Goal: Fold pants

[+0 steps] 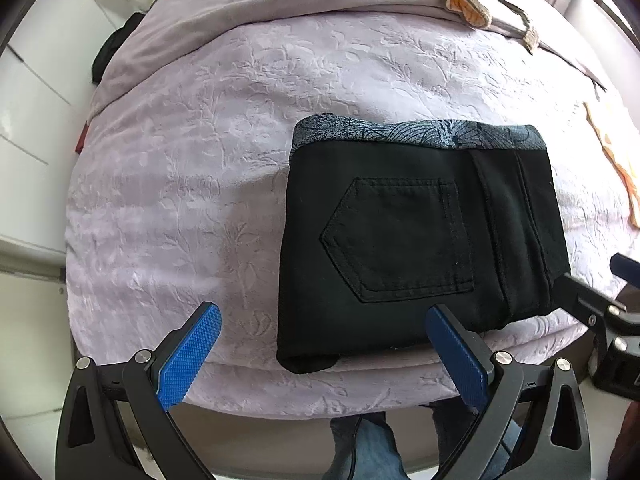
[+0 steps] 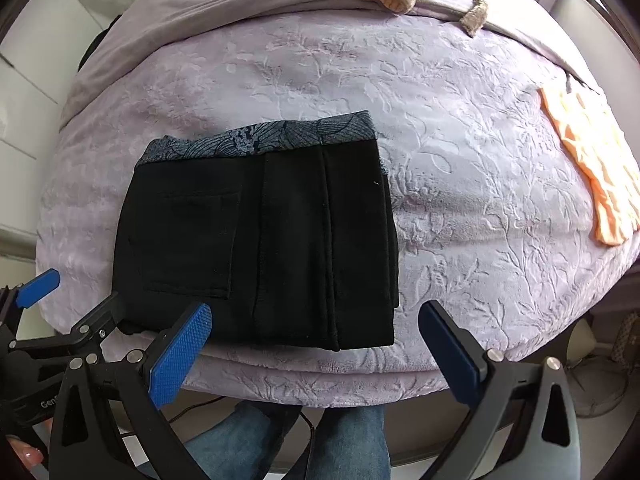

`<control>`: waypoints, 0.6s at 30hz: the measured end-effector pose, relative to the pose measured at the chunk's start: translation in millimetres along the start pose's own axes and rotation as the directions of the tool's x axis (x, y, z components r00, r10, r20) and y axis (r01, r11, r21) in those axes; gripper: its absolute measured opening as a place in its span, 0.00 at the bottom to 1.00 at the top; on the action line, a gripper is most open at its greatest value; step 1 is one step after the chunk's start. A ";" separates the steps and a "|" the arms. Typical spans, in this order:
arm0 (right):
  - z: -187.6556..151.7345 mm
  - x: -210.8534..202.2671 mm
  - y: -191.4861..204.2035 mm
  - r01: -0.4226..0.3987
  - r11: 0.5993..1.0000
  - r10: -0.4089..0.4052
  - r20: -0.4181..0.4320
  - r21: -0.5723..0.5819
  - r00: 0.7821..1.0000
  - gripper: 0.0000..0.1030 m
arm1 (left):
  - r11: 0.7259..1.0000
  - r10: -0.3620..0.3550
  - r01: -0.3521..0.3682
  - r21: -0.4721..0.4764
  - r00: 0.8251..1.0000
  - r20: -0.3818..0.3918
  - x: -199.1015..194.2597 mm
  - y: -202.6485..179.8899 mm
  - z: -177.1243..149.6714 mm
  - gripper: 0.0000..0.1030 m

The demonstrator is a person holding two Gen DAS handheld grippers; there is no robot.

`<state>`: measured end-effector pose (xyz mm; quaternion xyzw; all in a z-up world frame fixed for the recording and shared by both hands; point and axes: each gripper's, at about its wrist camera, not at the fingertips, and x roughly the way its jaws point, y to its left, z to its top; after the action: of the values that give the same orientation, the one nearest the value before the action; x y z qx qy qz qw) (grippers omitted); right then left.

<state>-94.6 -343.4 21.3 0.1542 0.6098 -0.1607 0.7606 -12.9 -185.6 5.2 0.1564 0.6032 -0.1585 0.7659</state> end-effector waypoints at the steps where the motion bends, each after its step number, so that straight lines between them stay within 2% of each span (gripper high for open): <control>1: 0.3 -0.4 0.0 -0.003 1.000 0.003 -0.001 -0.007 1.000 1.00 | 1.000 0.006 -0.006 -0.003 1.000 0.002 0.0 -0.7 0.2 1.00; 7: 0.6 1.4 -0.2 -0.008 0.999 0.007 -0.011 -0.040 1.000 1.00 | 1.000 0.018 -0.018 -0.011 1.000 -0.009 3.3 -5.7 -0.7 1.00; 18: -8.8 7.1 -2.3 -0.009 1.000 0.008 -0.026 -0.017 1.000 1.00 | 1.000 0.018 -0.018 0.005 1.000 -0.017 4.9 -9.9 -4.4 1.00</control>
<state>-101.9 -342.2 12.5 0.1522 0.6204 -0.1503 0.7546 -19.8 -192.9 -1.0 0.1651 0.6079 -0.1516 0.7617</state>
